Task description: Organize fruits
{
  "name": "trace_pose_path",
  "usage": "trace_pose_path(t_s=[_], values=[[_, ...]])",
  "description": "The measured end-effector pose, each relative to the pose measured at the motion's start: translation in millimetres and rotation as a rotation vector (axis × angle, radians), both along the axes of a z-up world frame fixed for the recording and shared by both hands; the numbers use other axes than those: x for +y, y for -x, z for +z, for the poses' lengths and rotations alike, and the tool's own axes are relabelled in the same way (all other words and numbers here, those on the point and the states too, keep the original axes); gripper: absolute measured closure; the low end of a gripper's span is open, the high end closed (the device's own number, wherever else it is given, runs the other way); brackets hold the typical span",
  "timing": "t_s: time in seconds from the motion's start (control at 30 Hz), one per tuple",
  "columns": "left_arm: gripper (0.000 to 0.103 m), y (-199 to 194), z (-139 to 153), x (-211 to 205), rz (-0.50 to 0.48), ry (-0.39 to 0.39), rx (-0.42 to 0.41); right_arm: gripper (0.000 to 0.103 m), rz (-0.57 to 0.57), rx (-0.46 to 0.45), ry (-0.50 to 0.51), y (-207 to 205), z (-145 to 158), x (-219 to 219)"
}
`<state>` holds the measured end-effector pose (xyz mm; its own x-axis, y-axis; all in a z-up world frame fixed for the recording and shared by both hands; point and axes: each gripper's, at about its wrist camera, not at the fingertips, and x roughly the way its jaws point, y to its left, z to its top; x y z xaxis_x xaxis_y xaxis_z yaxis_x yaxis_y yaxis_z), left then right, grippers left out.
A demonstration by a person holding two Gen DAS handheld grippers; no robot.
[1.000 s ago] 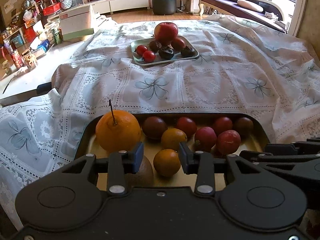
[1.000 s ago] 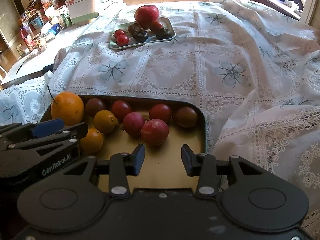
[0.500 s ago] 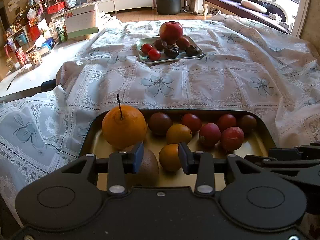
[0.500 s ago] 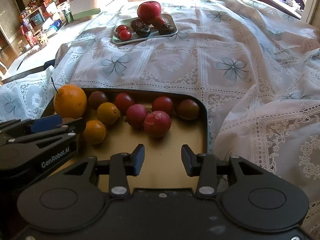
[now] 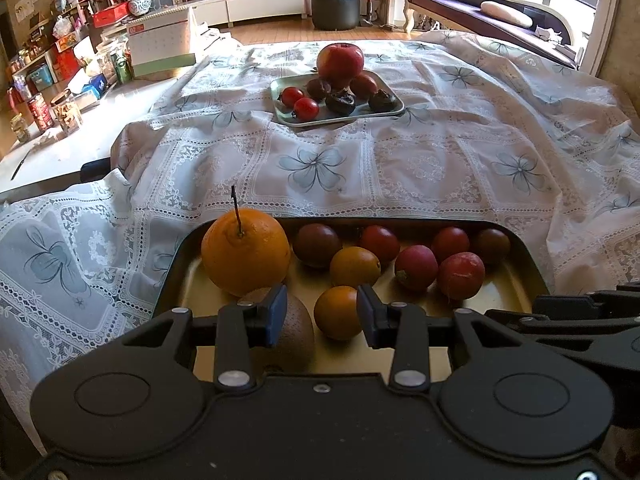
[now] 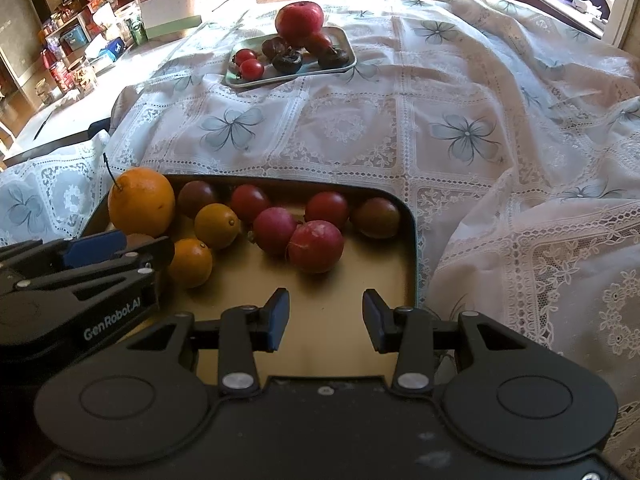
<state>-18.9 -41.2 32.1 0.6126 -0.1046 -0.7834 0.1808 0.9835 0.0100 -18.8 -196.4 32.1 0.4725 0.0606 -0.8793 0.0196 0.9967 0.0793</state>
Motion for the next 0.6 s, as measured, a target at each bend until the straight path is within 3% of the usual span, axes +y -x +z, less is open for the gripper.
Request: trace_pose_path(t_s=[0.6], values=[[0.055,1.2,-1.6,-0.2,-0.001,0.006,0.011,0.06,0.006,0.007,-0.001,-0.1,-3.0,2.3]])
